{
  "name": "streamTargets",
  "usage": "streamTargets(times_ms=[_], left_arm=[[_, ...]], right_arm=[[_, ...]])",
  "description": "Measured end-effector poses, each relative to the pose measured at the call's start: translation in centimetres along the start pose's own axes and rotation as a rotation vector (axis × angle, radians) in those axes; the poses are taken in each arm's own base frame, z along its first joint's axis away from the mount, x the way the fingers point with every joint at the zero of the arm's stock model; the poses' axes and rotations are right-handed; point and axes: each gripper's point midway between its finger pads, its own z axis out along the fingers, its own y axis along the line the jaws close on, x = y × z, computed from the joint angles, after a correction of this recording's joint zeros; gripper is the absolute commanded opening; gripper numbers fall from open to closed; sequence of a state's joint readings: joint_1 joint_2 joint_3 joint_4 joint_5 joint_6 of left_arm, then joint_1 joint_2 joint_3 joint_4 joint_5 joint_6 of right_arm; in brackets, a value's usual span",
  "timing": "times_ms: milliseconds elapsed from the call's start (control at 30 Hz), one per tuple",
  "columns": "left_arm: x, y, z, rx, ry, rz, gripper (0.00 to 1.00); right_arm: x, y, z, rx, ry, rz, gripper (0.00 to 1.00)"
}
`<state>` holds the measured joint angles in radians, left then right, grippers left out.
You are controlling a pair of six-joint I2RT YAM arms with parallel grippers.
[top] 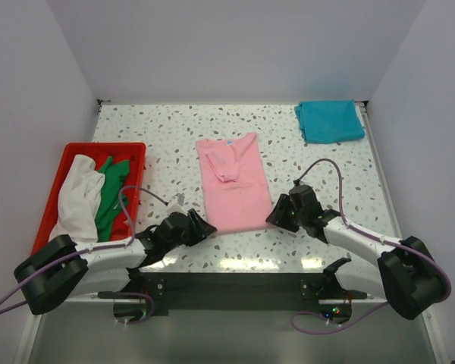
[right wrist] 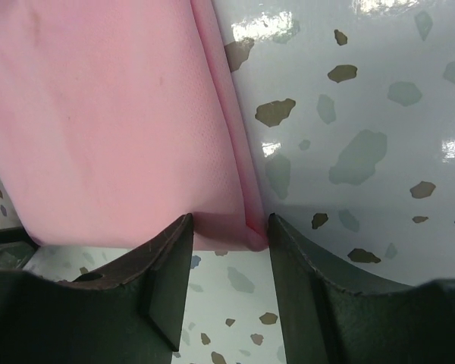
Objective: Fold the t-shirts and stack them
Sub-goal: Fold the tshirt
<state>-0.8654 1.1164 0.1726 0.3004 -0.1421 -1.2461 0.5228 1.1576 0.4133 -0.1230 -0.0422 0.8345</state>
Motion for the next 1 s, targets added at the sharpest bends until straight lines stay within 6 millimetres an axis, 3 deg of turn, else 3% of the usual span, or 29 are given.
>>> streamTargets(times_ms=[200,300,467,700,867,1000], left_arm=[[0.3,-0.4,0.7,-0.011,0.006,-0.003,0.39],[0.4,-0.3,1.0,-0.024,0.007,-0.002,0.26],[0.5,0.1,1.2,-0.055,0.016,0.013,0.01],[1.0,0.1,0.8,-0.092,0.048,0.070,0.00],[2.5,-0.2,-0.9,-0.089,0.090,0.120,0.00],[4.6,-0.2,-2.8,-0.088,0.134,0.165,0.00]], right_arm=[[-0.1,0.3,0.4,-0.006,-0.004,0.016,0.39],[0.0,0.1,0.5,0.002,-0.002,0.019,0.29],[0.4,-0.4,0.4,0.018,0.013,0.014,0.00],[0.8,0.0,-0.7,-0.004,0.030,0.000,0.00],[1.2,1.2,-2.9,-0.079,0.012,-0.029,0.00],[2.9,1.9,-5.0,-0.155,0.020,-0.063,0.00]])
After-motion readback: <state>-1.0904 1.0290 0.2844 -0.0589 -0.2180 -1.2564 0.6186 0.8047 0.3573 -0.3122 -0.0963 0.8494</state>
